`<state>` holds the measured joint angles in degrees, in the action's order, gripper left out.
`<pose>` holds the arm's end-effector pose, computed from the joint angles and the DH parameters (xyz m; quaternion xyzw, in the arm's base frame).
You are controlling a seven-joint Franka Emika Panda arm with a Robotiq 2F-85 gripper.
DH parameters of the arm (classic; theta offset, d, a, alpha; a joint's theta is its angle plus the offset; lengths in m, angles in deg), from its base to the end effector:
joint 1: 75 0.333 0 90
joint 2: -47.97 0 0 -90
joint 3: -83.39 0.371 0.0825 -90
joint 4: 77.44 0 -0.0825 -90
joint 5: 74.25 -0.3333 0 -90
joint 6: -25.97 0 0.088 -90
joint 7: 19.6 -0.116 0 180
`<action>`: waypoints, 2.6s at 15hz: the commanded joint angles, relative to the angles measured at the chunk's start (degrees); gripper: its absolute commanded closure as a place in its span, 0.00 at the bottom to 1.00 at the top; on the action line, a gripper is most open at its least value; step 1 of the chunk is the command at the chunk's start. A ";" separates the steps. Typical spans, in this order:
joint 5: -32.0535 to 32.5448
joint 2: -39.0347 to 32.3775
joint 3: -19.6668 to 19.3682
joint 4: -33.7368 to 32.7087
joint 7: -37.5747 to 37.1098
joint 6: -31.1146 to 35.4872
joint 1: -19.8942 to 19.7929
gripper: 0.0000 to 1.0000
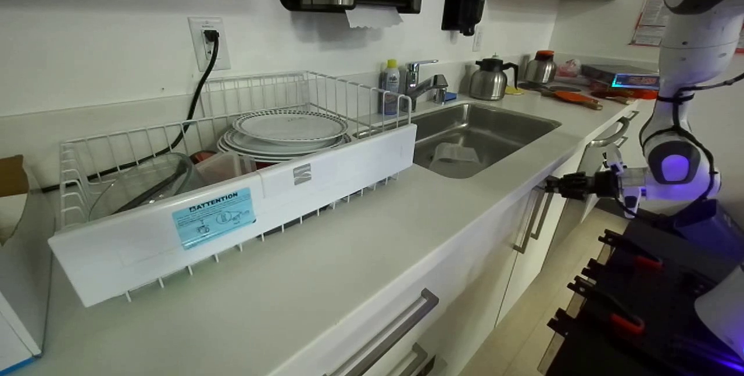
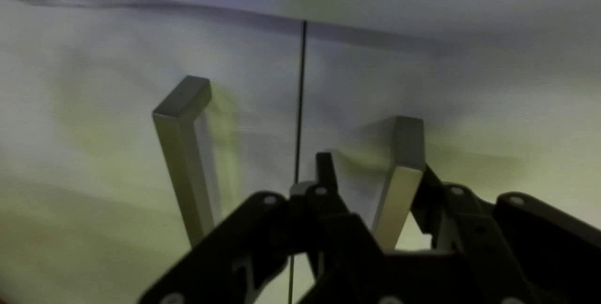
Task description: Open the bottom right cupboard door
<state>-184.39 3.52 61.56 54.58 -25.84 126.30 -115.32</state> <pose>0.2900 -0.3716 0.1078 -0.1162 0.8227 0.0303 0.5557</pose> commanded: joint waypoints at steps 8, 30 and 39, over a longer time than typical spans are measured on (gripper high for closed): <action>0.81 3.15 -4.01 2.45 1.21 -1.89 0.14 0.96; 41.61 -4.25 -10.32 -22.59 -8.66 -12.99 -18.95 0.96; 51.96 -8.37 -6.13 -40.44 -14.20 -17.25 -32.36 0.96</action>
<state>-132.37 -5.00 52.54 23.57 -32.20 114.03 -143.28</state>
